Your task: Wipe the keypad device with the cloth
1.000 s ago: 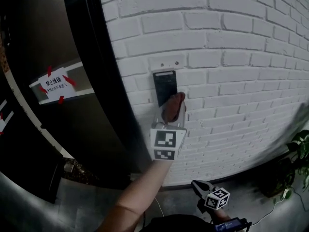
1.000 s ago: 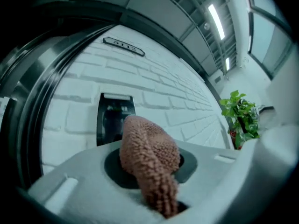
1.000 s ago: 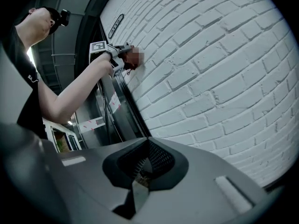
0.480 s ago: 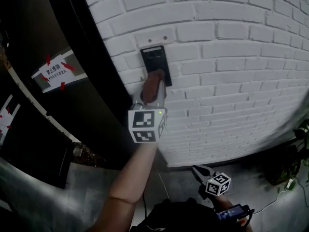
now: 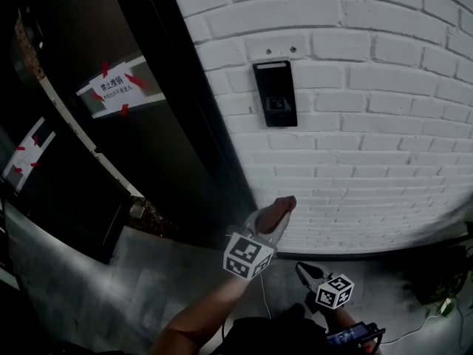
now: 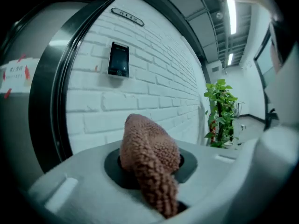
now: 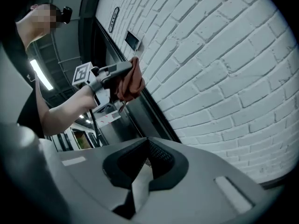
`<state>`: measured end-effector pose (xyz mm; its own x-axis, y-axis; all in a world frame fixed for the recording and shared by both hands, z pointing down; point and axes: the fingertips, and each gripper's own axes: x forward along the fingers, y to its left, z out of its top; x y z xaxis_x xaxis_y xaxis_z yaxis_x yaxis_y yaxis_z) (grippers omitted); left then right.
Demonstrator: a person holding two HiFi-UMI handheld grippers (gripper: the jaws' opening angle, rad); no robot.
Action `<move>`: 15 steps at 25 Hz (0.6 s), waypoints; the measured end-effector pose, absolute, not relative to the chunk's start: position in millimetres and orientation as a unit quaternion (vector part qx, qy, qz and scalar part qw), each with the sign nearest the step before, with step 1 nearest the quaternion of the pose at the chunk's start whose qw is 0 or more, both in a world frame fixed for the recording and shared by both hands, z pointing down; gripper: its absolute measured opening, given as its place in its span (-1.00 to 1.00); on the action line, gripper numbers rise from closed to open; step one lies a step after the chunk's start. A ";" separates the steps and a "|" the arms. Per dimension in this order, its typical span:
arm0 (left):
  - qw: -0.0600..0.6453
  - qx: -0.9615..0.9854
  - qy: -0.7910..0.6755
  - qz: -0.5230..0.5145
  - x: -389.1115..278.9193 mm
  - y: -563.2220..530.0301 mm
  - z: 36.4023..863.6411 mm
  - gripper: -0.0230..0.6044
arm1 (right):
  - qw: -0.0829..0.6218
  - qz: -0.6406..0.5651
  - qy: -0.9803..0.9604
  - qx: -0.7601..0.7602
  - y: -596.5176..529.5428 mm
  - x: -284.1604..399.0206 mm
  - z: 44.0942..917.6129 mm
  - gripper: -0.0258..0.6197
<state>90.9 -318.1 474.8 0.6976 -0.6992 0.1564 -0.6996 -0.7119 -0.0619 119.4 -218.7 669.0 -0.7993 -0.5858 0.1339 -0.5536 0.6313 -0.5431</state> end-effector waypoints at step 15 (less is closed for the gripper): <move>0.207 0.904 -0.354 0.119 -39.2 -99.7 662.7 -0.75 | -0.030 -0.277 0.901 -0.333 -96.8 62.2 683.5 -0.92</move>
<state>-39.2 -99.7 662.7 0.7213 -0.5911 0.3610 -0.6892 -0.6641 0.2897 62.2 -96.8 683.5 -0.7763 -0.5836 0.2382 -0.6166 0.6248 -0.4790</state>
